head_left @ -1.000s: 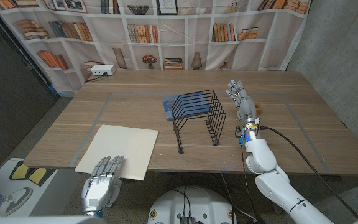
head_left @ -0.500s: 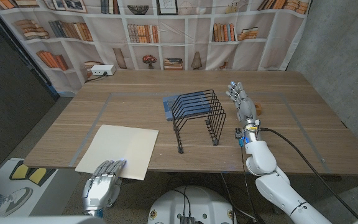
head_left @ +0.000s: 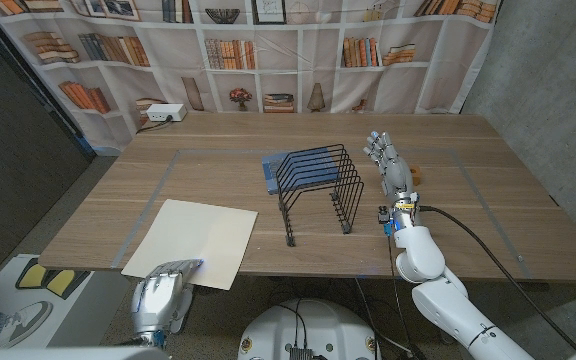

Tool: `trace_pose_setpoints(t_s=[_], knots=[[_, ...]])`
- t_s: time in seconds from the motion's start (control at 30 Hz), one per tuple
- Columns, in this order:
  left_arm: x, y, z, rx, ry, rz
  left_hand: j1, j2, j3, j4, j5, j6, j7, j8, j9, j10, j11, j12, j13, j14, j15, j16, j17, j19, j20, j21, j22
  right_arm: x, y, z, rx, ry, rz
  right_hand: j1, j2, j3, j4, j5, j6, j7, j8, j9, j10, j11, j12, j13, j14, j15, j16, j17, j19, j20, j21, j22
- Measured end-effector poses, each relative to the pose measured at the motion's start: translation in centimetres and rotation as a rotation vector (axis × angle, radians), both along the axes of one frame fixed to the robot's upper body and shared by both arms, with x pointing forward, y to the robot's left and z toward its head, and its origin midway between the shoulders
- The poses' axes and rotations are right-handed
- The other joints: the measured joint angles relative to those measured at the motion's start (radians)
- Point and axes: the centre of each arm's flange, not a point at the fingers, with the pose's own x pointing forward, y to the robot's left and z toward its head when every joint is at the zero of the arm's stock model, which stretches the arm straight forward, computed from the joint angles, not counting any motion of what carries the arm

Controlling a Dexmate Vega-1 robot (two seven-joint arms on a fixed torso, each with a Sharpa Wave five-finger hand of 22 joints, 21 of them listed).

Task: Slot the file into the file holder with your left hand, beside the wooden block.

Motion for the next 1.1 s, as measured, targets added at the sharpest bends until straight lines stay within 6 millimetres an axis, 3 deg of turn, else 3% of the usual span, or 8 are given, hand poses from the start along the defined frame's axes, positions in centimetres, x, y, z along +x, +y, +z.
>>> trace_pose_setpoints(t_s=[0.2, 0.23, 0.33, 0.57, 0.63, 0.73, 0.8, 1.1], knots=[[0.1, 0.4, -0.3, -0.032, 0.020, 0.016, 0.007, -0.007, 0.005, -0.005, 0.004, 0.014, 0.014, 0.021, 0.020, 0.016, 0.006, 0.000, 0.025, 0.026, 0.000, 0.000, 0.001, 0.028, -0.011, 0.000, -0.001, 0.0, 0.0, 0.0, 0.001, 0.000, 0.000, -0.004, 0.004, 0.000, 0.000, 0.000, 0.000, 0.000, 0.000, 0.000, 0.000, 0.000, 0.000, 0.000, 0.000, 0.000, 0.000, 0.000, 0.000, 0.000, 0.000, 0.000], [-0.1, 0.0, 1.1, -0.029, -0.001, -0.013, 0.012, -0.012, 0.005, -0.005, 0.004, 0.016, 0.016, 0.023, 0.025, 0.019, 0.009, 0.000, 0.030, 0.035, 0.000, 0.000, 0.001, 0.030, -0.013, 0.000, -0.001, 0.1, -0.1, -0.1, 0.006, 0.009, -0.002, -0.004, 0.004, 0.000, 0.000, 0.000, 0.000, 0.000, 0.000, 0.000, 0.000, 0.000, 0.000, 0.000, 0.000, 0.000, 0.000, 0.000, 0.000, 0.000, 0.000, 0.000], [0.1, 0.3, 0.9, -0.042, 0.017, 0.006, 0.012, -0.012, 0.009, -0.009, 0.004, 0.021, 0.021, 0.032, 0.029, 0.024, 0.013, 0.005, 0.038, 0.041, 0.001, 0.000, 0.001, 0.039, -0.011, 0.000, -0.001, 0.1, -0.1, -0.1, 0.007, 0.009, -0.003, -0.004, 0.004, 0.000, 0.000, 0.000, 0.000, 0.000, 0.000, 0.000, 0.000, 0.000, 0.000, 0.000, 0.000, 0.000, 0.000, 0.000, 0.000, 0.000, 0.000, 0.000], [-0.4, -0.1, 2.9, -0.054, 0.038, 0.004, 0.016, -0.016, 0.017, -0.017, 0.004, 0.055, 0.034, 0.044, 0.022, 0.031, 0.020, 0.012, 0.058, 0.068, -0.002, 0.000, 0.002, 0.046, -0.018, 0.002, 0.000, 0.1, -0.5, -0.1, 0.023, 0.021, -0.002, -0.004, 0.004, 0.000, 0.000, 0.000, 0.005, -0.005, 0.000, 0.000, 0.000, 0.000, 0.000, 0.000, 0.000, 0.000, 0.000, 0.000, 0.002, -0.002, 0.000, 0.000], [-0.8, -0.3, 3.6, -0.052, 0.036, -0.001, 0.020, -0.020, 0.017, -0.017, 0.004, 0.077, 0.055, 0.048, 0.022, 0.034, 0.024, 0.013, 0.063, 0.097, -0.026, 0.000, 0.005, 0.055, -0.020, 0.004, 0.000, 0.1, -0.6, -0.1, 0.029, 0.024, -0.001, -0.004, 0.004, 0.000, 0.000, 0.000, 0.005, -0.005, 0.000, 0.000, 0.000, 0.000, 0.000, 0.000, 0.000, 0.000, 0.000, 0.000, 0.004, -0.004, 0.000, 0.005], [-1.3, -0.4, 4.6, -0.044, 0.041, 0.005, 0.022, -0.018, 0.017, -0.017, 0.004, 0.087, 0.062, 0.051, 0.022, 0.034, 0.024, 0.013, 0.067, 0.147, -0.104, 0.004, 0.009, 0.055, -0.020, 0.004, 0.000, 0.1, -0.7, -0.1, 0.032, 0.025, 0.000, -0.004, 0.004, 0.000, 0.000, 0.000, 0.005, -0.005, 0.000, 0.000, 0.000, 0.000, 0.000, 0.000, 0.000, 0.000, 0.000, 0.000, 0.004, -0.004, -0.008, 0.005], [-1.5, -0.3, 4.9, -0.039, 0.045, 0.013, 0.036, -0.003, 0.025, -0.008, 0.009, 0.087, 0.062, 0.047, 0.017, 0.034, 0.024, 0.013, 0.071, 0.148, -0.109, 0.005, 0.007, 0.055, -0.020, 0.004, 0.000, 0.2, -0.7, 0.0, 0.035, 0.026, 0.002, -0.004, 0.004, 0.000, 0.000, 0.000, 0.005, -0.005, 0.000, 0.000, 0.000, 0.000, 0.000, 0.000, 0.000, 0.000, 0.000, 0.000, 0.004, -0.004, -0.008, 0.005], [-2.4, -0.5, 7.2, -0.004, 0.043, 0.037, 0.035, -0.004, 0.025, -0.008, 0.003, 0.085, 0.065, 0.046, 0.015, 0.040, 0.019, 0.017, 0.081, 0.148, -0.109, 0.001, 0.004, 0.055, -0.020, 0.004, 0.000, 0.7, -0.8, 0.3, 0.041, 0.026, 0.009, -0.004, 0.004, 0.000, 0.000, 0.000, 0.005, -0.005, 0.000, 0.000, 0.000, 0.000, 0.000, 0.000, 0.000, 0.000, 0.000, 0.000, 0.004, -0.004, -0.008, 0.005]])
